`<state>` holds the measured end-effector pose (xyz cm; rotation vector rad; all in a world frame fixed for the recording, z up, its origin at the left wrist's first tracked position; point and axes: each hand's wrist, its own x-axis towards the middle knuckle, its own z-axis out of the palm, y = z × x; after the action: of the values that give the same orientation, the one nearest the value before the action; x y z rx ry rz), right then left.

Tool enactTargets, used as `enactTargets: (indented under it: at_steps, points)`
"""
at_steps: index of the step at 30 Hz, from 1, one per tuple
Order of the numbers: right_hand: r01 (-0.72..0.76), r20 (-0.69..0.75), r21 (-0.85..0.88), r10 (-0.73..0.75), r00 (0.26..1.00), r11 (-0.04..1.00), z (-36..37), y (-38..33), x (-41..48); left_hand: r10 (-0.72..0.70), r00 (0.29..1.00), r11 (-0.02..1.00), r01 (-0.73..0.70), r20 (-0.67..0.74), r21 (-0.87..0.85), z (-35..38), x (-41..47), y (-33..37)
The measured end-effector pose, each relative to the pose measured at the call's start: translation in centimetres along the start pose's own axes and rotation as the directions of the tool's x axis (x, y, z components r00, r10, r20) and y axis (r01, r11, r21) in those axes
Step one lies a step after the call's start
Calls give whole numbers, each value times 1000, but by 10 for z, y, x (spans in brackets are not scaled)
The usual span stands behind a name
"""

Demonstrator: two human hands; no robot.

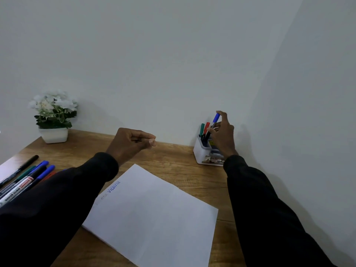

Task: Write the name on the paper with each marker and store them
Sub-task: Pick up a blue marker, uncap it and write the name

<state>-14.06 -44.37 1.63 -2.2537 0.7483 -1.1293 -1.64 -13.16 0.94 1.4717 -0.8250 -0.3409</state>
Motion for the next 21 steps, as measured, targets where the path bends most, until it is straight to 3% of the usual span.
enactTargets:
  at_steps: [7,21]
  points:
    - [24,22,-157,-21,1000,987,24,24,-6,0,1000,999,1,-26,42,-8,1,-8]
    - [-13,-69,-252,-5,998,968,21,2,-7,34,999,996,-31,-31,83,-32,-5,-13]
